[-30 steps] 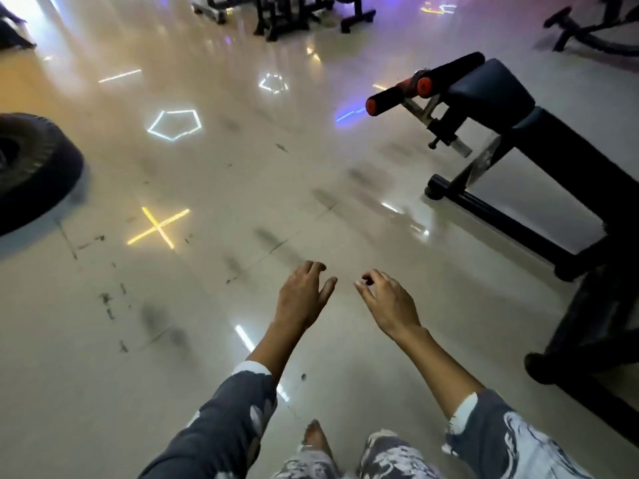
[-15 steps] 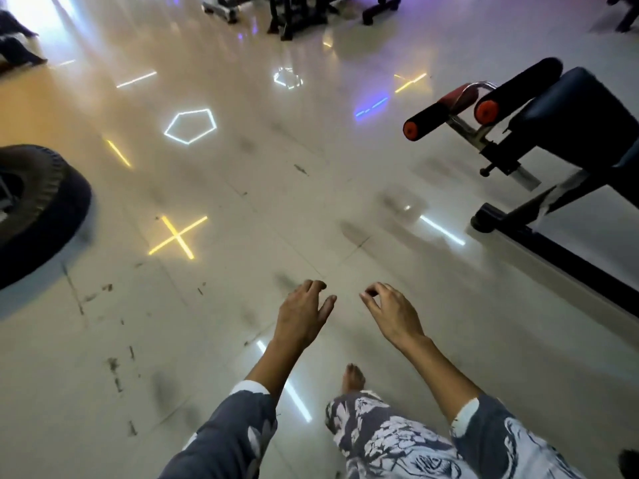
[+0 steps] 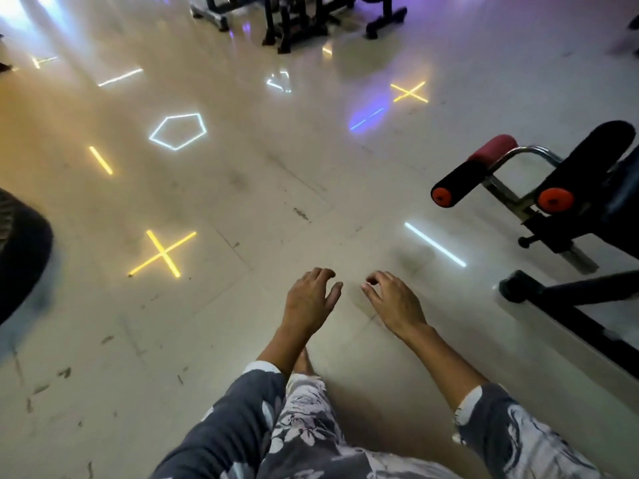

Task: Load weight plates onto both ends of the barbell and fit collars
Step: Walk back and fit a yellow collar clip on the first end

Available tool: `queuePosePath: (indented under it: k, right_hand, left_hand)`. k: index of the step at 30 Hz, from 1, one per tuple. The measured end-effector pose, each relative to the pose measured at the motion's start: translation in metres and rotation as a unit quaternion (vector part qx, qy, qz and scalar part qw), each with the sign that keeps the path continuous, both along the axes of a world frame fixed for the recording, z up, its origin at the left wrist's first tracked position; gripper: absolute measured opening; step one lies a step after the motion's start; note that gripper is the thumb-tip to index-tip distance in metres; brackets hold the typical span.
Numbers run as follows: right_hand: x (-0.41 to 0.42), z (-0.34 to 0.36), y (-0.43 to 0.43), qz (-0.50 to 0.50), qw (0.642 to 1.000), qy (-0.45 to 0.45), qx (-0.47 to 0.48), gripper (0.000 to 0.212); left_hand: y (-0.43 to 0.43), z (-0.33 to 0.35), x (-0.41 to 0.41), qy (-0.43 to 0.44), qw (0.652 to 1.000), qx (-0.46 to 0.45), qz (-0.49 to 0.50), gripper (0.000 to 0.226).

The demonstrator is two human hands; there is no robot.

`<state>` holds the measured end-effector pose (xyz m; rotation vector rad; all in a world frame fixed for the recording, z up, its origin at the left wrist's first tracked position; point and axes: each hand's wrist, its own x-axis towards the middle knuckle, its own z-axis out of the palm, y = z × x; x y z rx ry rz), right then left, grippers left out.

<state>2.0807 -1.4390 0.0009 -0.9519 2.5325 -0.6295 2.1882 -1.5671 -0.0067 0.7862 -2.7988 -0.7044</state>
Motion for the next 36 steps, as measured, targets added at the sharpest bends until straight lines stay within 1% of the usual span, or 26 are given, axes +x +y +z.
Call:
queuePosePath:
  k: [5, 8, 12, 16, 21, 26, 32, 36]
  right_hand:
    - [-0.086, 0.011, -0.102, -0.032, 0.999, -0.003, 0.033, 0.034]
    - [-0.141, 0.021, -0.152, -0.062, 0.998, 0.008, 0.020, 0.035]
    - [-0.216, 0.017, -0.191, -0.118, 0.993, 0.002, 0.004, 0.034]
    - [-0.321, 0.001, -0.227, -0.168, 0.986, -0.001, -0.006, 0.035]
    - [-0.460, 0.000, -0.257, -0.228, 0.973, -0.025, -0.020, 0.033]
    - [-0.595, 0.013, -0.277, -0.276, 0.960, -0.023, -0.052, 0.030]
    - [-0.747, 0.009, -0.298, -0.286, 0.958, -0.009, -0.030, 0.033]
    - [-0.859, 0.002, -0.313, -0.329, 0.944, 0.001, -0.025, 0.032]
  left_hand:
    - [-0.113, 0.006, -0.102, -0.025, 0.998, 0.002, -0.059, 0.035]
    - [-0.169, 0.011, -0.170, -0.033, 0.996, 0.005, -0.083, 0.035]
    - [-0.216, 0.014, -0.262, -0.051, 0.988, 0.008, -0.143, 0.035]
    - [-0.260, 0.010, -0.380, -0.062, 0.980, -0.006, -0.190, 0.035]
    - [-0.293, 0.017, -0.523, -0.082, 0.970, -0.014, -0.230, 0.034]
    - [-0.310, 0.030, -0.671, -0.074, 0.966, 0.003, -0.249, 0.032]
    - [-0.334, 0.019, -0.838, -0.053, 0.957, 0.011, -0.285, 0.033]
    - [-0.353, 0.012, -0.967, -0.037, 0.945, 0.015, -0.326, 0.033]
